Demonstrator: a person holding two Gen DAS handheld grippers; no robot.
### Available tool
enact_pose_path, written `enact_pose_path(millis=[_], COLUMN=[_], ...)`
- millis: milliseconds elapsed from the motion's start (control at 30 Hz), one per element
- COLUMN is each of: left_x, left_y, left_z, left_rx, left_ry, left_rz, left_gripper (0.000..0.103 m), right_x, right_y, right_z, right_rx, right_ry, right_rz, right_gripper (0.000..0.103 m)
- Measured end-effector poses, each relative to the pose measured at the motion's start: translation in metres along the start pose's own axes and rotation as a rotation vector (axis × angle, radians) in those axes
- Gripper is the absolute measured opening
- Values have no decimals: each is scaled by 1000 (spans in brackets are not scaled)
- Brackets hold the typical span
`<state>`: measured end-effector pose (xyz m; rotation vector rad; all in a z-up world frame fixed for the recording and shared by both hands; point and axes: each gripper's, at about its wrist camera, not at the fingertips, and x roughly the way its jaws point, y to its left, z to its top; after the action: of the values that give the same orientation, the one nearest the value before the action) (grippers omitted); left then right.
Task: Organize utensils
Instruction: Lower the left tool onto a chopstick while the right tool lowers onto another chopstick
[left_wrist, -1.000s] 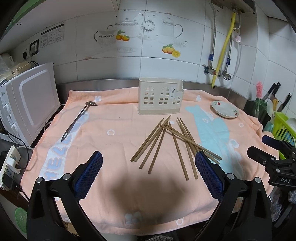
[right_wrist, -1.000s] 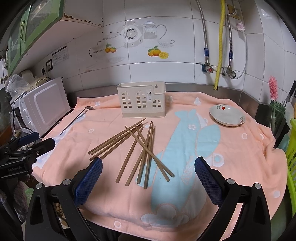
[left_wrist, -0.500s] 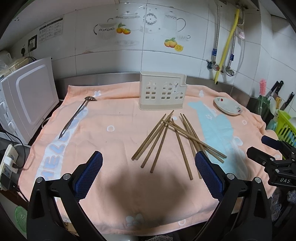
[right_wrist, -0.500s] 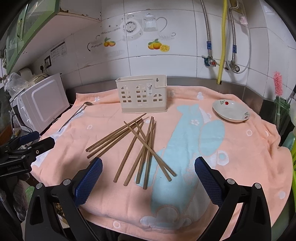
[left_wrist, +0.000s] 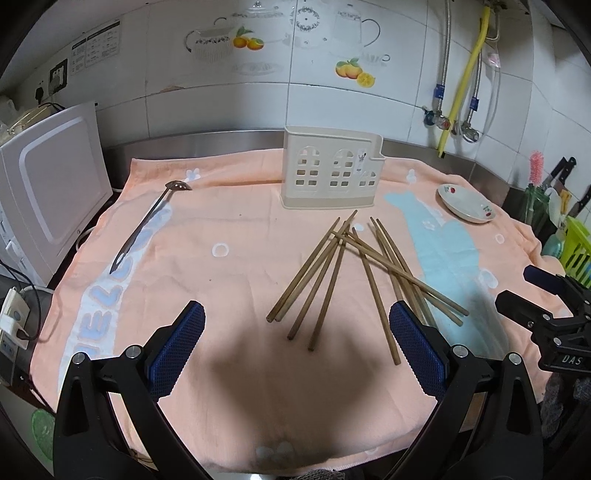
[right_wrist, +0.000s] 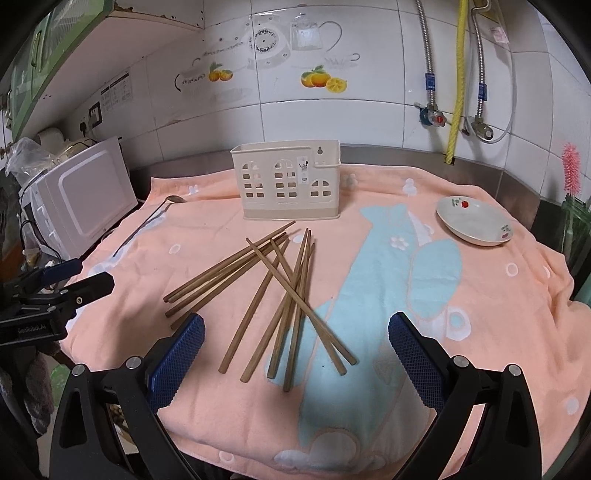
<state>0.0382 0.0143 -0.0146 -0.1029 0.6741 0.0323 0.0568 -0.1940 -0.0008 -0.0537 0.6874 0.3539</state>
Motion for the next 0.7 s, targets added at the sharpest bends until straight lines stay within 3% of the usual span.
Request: enact_pose_path(millis=[433, 700], left_x=[37, 61], left_y=[10, 13], left_z=[2, -2], left_rx=[8, 16], left_ry=[55, 103], left_rz=[-9, -46], left_gripper=[97, 91], right_x=[35, 55], right_y=[-9, -14], right_z=[2, -4], right_rx=[-54, -95], right_ry=[51, 84], right_rz=[8, 18], right_gripper=[96, 96])
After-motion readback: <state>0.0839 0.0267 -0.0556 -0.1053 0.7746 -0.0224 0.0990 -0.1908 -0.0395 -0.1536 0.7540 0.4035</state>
